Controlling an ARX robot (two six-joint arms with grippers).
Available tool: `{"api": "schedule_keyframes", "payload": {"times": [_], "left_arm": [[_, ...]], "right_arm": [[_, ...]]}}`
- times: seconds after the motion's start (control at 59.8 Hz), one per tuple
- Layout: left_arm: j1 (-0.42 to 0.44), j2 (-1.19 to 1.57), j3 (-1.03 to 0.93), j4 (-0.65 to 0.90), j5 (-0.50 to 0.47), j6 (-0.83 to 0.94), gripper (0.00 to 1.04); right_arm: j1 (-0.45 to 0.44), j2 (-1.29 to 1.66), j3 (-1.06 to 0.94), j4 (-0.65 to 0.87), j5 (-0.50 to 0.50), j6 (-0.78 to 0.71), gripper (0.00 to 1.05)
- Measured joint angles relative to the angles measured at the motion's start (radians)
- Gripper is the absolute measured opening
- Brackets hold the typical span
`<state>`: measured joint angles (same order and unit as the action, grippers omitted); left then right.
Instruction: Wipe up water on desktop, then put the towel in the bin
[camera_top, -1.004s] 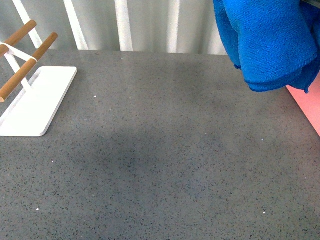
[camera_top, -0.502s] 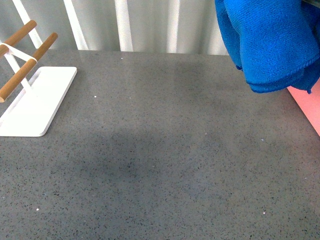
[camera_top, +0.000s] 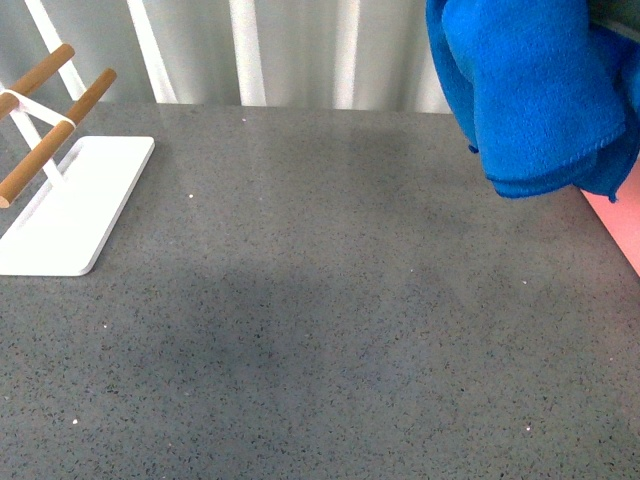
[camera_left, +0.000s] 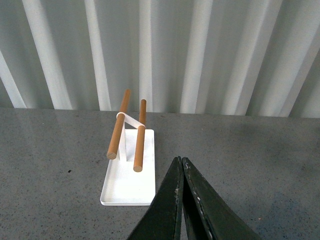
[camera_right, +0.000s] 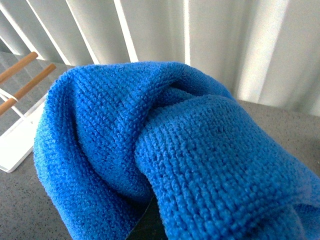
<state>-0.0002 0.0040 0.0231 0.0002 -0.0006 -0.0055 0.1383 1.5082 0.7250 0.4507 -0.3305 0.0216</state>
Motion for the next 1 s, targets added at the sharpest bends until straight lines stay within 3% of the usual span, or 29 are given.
{"api": "schedule_keyframes", "payload": {"times": [0.067, 0.167, 0.452, 0.586, 0.77, 1.004], "left_arm": [[0.0, 0.0, 0.0, 0.0, 0.0, -0.002, 0.04], [0.0, 0.0, 0.0, 0.0, 0.0, -0.001, 0.2], [0.0, 0.0, 0.0, 0.0, 0.0, 0.0, 0.78], [0.0, 0.0, 0.0, 0.0, 0.0, 0.0, 0.99], [0.0, 0.0, 0.0, 0.0, 0.0, 0.001, 0.98], [0.0, -0.001, 0.0, 0.0, 0.0, 0.001, 0.98]], "right_arm": [[0.0, 0.028, 0.006, -0.018, 0.015, 0.01, 0.04], [0.01, 0.105, 0.026, -0.038, 0.061, 0.026, 0.04], [0.061, 0.43, 0.139, -0.131, 0.072, 0.051, 0.04], [0.087, 0.531, 0.168, -0.163, 0.093, 0.051, 0.04], [0.101, 0.543, 0.149, -0.157, 0.085, 0.045, 0.04], [0.039, 0.501, 0.118, -0.191, 0.098, -0.037, 0.04]]}}
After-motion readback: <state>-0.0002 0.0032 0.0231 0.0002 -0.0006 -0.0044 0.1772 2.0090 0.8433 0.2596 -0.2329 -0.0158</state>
